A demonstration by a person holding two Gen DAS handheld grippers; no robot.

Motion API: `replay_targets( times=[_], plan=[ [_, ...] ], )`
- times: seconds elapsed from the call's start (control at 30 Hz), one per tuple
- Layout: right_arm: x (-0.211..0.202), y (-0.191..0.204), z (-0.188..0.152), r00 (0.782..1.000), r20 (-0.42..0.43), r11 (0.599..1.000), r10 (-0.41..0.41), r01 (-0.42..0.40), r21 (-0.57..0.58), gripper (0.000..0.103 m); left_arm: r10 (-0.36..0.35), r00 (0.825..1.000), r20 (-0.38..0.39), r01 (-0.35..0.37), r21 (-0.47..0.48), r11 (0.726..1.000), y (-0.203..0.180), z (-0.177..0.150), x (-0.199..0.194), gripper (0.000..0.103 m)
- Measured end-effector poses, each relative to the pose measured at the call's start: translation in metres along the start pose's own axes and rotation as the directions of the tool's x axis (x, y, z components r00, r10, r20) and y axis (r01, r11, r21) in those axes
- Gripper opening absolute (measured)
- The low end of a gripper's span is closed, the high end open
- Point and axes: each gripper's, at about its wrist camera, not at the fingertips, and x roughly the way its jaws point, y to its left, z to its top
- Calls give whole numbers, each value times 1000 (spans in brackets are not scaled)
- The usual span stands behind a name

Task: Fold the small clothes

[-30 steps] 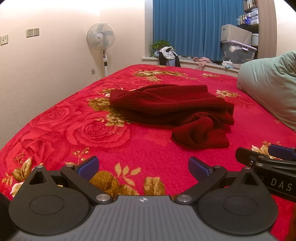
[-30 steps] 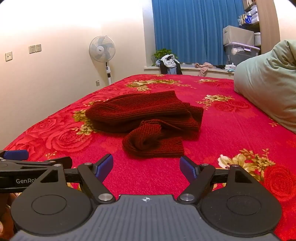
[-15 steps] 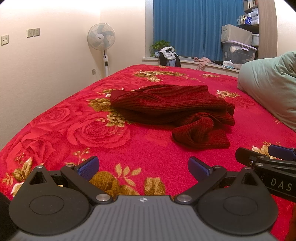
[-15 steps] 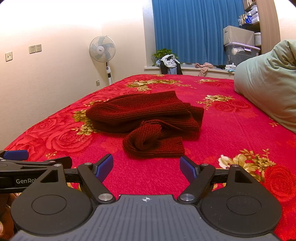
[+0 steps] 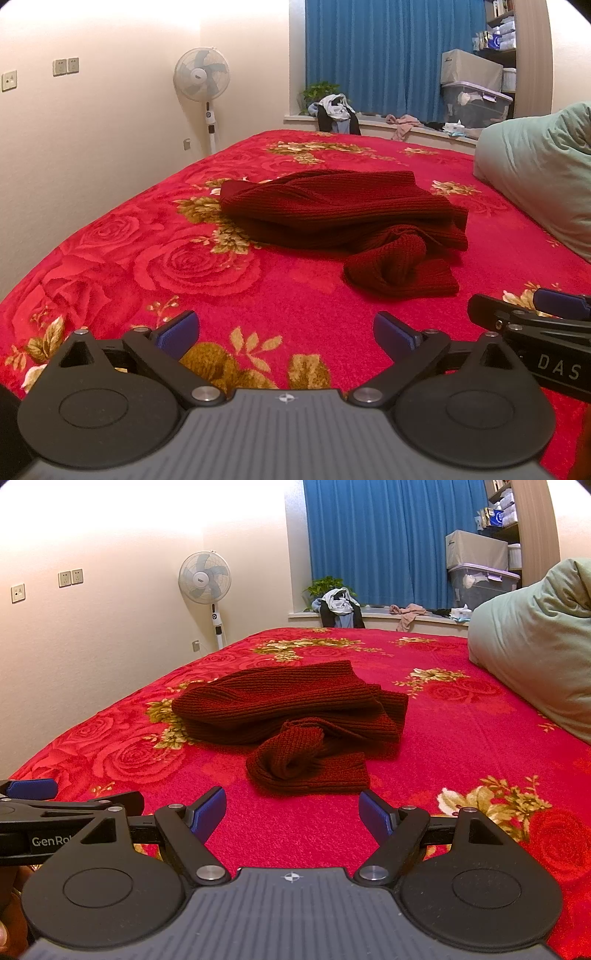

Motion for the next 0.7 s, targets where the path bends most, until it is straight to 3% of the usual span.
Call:
replay_targets(
  times=[0.23,0.3,0.47,0.53,0.7],
  plan=[
    [3,-1,4,1000,-12,1000,14,-14,24,79,-11,1000,21,11,2,1000,-1,0,-5,96],
    [7,0,2,1000,-6,1000,15,-15,24,79,-3,999,41,2,7,1000,-1,-2,-6,91],
    [5,-2,5,999,36,1000,-3,3,12,79,12,995,102,-15,31,999,1,-3,-7,55],
    [6,-6,7,999,50,1000,-8,6,30,79,15,989,149,-20,32,999,5,1,-8,49],
    [12,-24,18,997,74,993,-13,4,122,74,-7,990,141,2,29,1000,14,23,0,37]
  ],
)
